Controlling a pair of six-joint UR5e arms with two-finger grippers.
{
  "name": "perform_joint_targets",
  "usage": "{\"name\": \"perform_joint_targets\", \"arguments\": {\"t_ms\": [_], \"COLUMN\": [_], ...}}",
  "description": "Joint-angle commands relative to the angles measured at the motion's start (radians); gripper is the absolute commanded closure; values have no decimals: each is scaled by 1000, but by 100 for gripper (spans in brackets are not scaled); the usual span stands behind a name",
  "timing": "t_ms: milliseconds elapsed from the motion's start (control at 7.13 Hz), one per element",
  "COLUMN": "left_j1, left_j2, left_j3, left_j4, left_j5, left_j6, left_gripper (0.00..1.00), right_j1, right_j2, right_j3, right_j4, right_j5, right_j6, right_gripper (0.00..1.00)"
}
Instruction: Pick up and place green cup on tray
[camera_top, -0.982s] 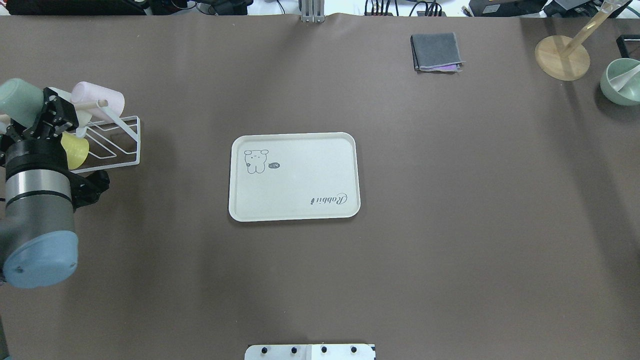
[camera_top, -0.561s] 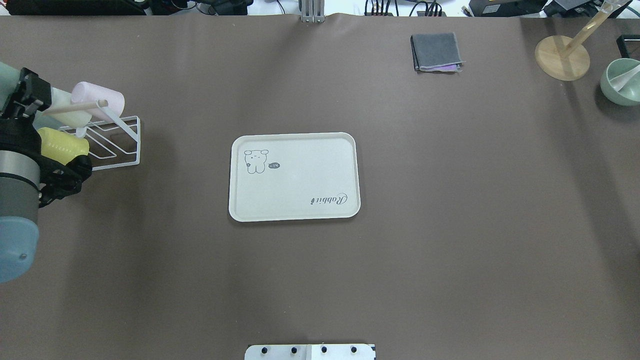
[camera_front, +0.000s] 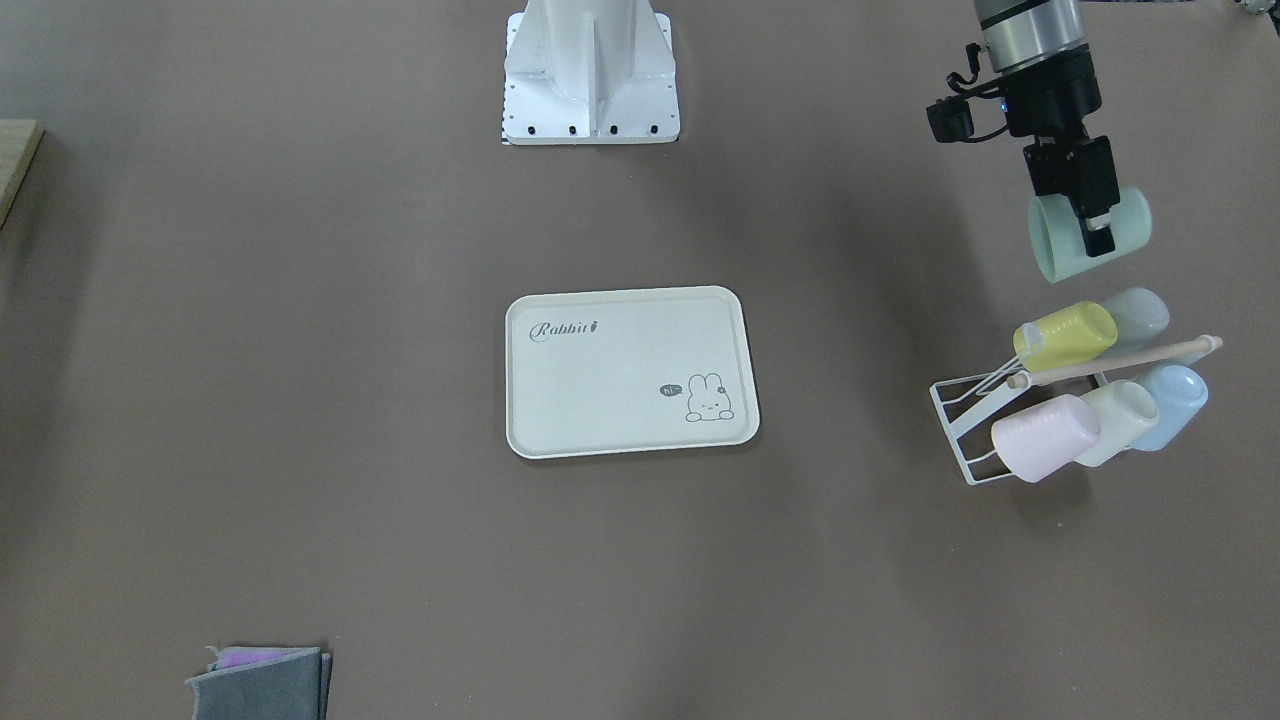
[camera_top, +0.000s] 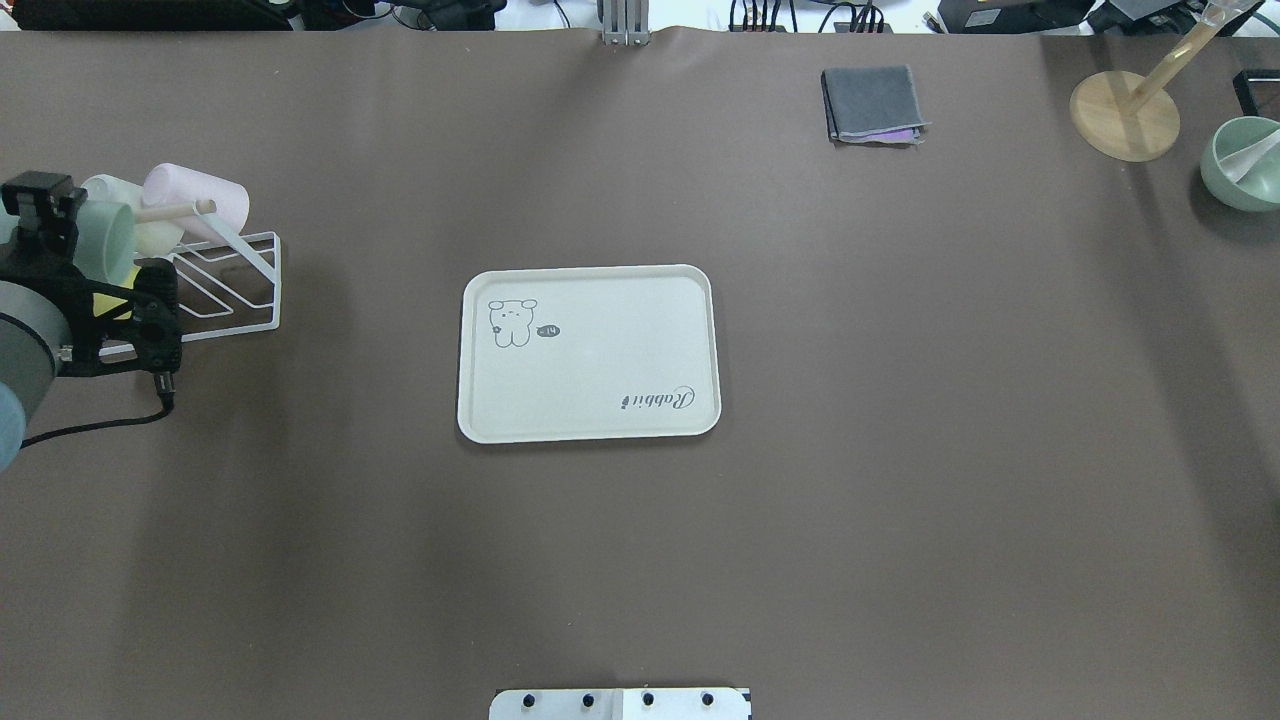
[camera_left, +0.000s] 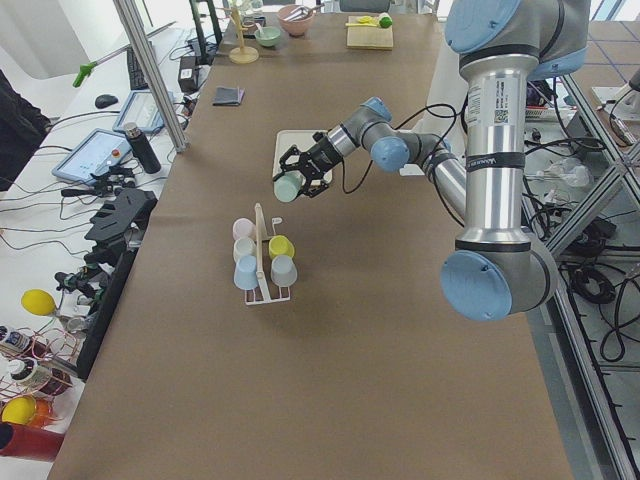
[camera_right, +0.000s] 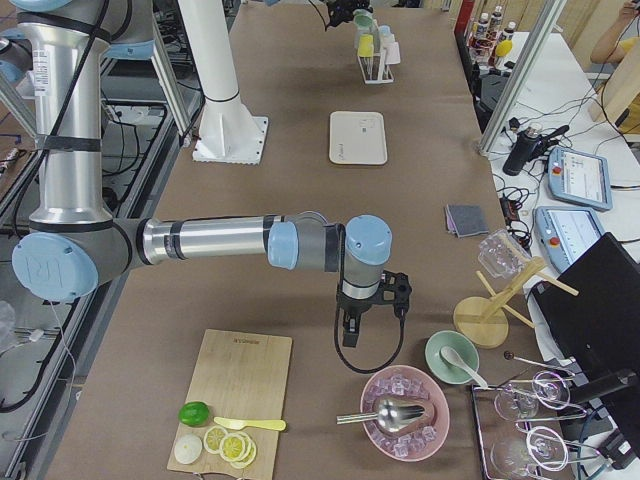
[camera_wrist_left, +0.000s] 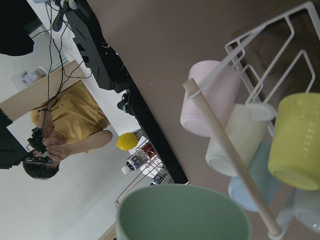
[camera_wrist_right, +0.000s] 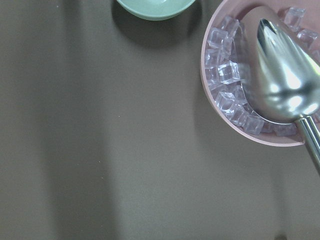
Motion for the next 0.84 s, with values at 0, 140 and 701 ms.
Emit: {"name": "perform_joint_targets", "arguments": {"t_ms": [0,140,701], "left_j1": [19,17,25], "left_j2": [-39,-123,-420], "left_j3": [169,256,494], "left_j4": [-311,-421,-626], "left_j5": [-253,-346,-361], "left_j6": [-372,-449,-679], "left_gripper": [100,100,100], "right_j1": [0,0,0], "right_j2": [-4,-9,-13], "right_j3": [0,0,0], "right_j4": [-1,-1,-1], "right_j5": [0,0,-2], "right_j6": [-3,-4,-4], "right_gripper": [0,0,0]}}
